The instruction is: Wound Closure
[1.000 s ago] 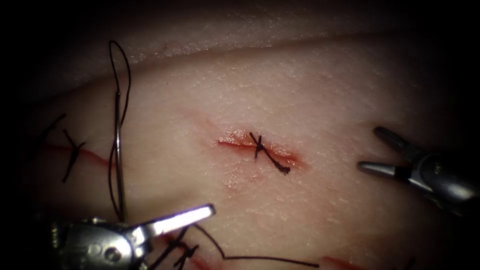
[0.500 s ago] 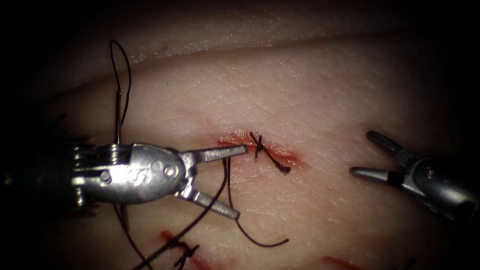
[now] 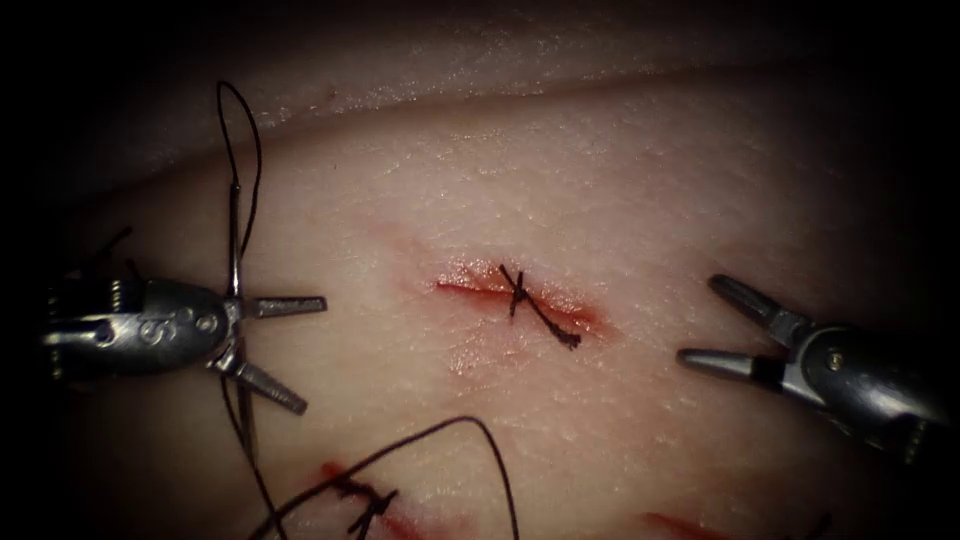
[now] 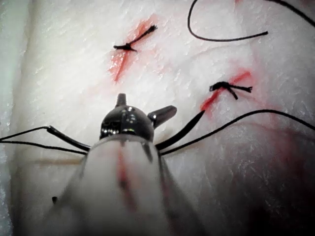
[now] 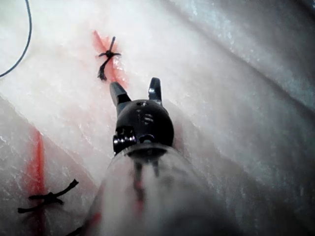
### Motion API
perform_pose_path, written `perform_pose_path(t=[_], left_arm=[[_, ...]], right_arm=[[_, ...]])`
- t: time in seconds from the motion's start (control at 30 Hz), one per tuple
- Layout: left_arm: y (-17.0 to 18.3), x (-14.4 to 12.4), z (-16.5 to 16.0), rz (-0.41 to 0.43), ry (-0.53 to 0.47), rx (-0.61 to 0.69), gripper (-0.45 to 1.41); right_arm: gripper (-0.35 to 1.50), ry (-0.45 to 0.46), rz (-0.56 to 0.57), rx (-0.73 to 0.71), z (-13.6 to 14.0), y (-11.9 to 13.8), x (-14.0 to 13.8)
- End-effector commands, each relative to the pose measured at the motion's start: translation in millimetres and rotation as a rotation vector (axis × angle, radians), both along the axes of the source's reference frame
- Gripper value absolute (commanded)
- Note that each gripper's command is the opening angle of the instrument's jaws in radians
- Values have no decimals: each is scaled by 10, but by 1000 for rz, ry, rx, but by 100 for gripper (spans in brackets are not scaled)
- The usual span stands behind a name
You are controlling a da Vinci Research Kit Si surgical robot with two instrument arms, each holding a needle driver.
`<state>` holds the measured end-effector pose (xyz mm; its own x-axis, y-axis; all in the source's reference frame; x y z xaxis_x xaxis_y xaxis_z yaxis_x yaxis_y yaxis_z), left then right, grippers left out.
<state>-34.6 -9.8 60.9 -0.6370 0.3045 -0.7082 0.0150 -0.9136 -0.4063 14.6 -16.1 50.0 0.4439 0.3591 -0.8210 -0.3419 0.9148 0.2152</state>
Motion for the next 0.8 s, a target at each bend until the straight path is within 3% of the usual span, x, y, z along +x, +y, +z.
perform_pose_path(t=[0.03, 0.13, 0.2, 0.27, 0.3, 0.33, 0.47, 0.57, 0.67, 0.8], left_arm=[[1, 2, 5, -1, -4, 6, 98], [-3, 37, 6, -3, 6, 21, 128], [-2, 54, 3, -7, 15, 21, 128], [5, 62, -4, -24, 26, 28, 116], [15, 61, -12, -84, 6, 29, 84], [22, 57, -19, -103, -21, -2, 77], [33, 27, -47, -111, -90, -19, 71], [30, -25, -90, -76, -165, -3, 71], [44, -63, -127, -67, -185, -45, 64], [58, -96, -133, -99, -127, -134, 57]], right_arm=[[54, 3, -1, -1, 5, 2, 8], [54, 3, -2, -2, 5, 2, 8], [54, 3, -2, -2, 5, 1, 8], [52, 3, -2, -2, 5, 1, 8], [47, 2, -1, -2, 6, 2, 8], [46, 2, -1, -2, 6, 2, 8], [46, 2, -1, -2, 6, 3, 9], [46, 4, -7, 0, 4, 1, 5], [46, 5, -8, 0, 4, 1, 5], [46, 3, -6, 0, 4, 1, 6]])
